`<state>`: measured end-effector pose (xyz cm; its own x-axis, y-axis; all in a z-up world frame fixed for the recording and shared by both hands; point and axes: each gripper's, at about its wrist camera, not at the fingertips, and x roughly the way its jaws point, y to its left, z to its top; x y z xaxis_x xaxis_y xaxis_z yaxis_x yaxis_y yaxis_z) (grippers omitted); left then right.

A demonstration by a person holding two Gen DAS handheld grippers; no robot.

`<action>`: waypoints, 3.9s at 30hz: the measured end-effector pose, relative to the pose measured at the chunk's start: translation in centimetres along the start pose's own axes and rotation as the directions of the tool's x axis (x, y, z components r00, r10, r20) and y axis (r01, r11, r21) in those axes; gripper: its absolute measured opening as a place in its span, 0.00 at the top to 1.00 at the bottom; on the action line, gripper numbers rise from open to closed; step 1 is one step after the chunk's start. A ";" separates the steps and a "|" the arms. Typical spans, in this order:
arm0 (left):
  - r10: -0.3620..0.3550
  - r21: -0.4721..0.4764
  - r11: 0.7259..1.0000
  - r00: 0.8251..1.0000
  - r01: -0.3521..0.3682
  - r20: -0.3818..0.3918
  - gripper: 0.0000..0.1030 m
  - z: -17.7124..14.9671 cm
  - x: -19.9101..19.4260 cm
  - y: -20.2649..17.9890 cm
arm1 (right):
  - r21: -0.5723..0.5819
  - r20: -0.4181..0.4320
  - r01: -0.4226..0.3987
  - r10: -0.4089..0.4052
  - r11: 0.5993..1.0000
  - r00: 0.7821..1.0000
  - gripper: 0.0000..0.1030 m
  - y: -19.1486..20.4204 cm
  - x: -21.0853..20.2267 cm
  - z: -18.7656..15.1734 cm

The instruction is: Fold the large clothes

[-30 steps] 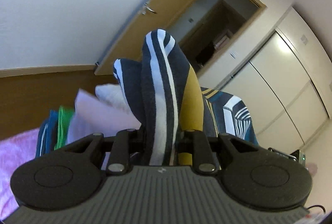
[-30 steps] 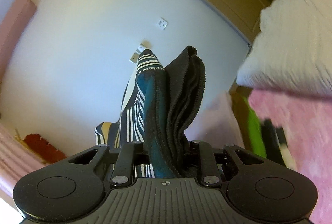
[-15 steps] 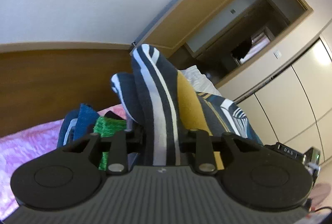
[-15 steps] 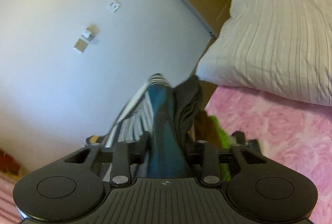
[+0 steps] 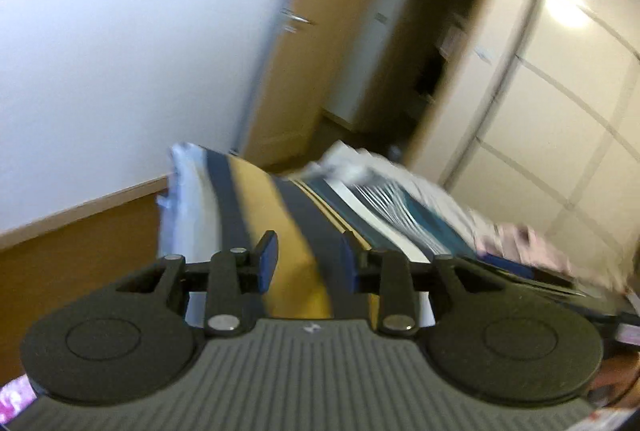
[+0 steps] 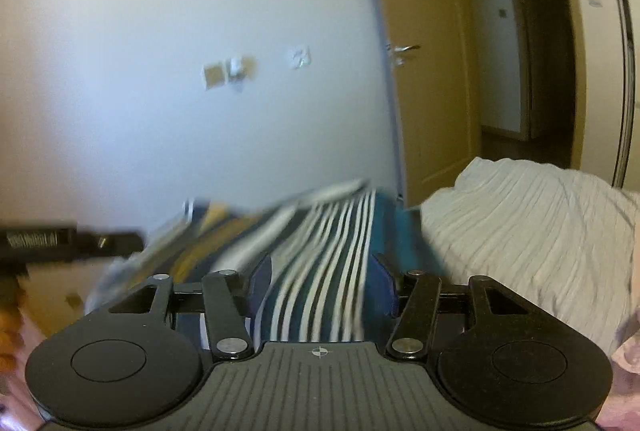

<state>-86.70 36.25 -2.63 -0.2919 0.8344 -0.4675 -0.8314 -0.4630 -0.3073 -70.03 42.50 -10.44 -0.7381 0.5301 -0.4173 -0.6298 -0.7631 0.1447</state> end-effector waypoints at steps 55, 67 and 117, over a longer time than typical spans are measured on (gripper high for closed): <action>0.343 0.047 0.939 0.914 -0.341 -0.217 0.21 -19.3 -31.8 -18.4 | 0.077 -0.295 -0.022 0.044 0.997 0.955 0.24 6.1 -35.4 -10.3; 0.344 0.037 0.938 0.913 -0.345 -0.219 0.21 -20.3 -33.1 -19.3 | 0.058 -0.320 -0.043 0.059 0.997 0.946 0.24 6.6 -35.8 -10.7; 0.331 0.078 0.943 0.911 -0.322 -0.244 0.21 -20.0 -31.1 -19.3 | 0.067 -0.359 -0.030 0.052 0.997 0.932 0.24 6.3 -33.8 -11.5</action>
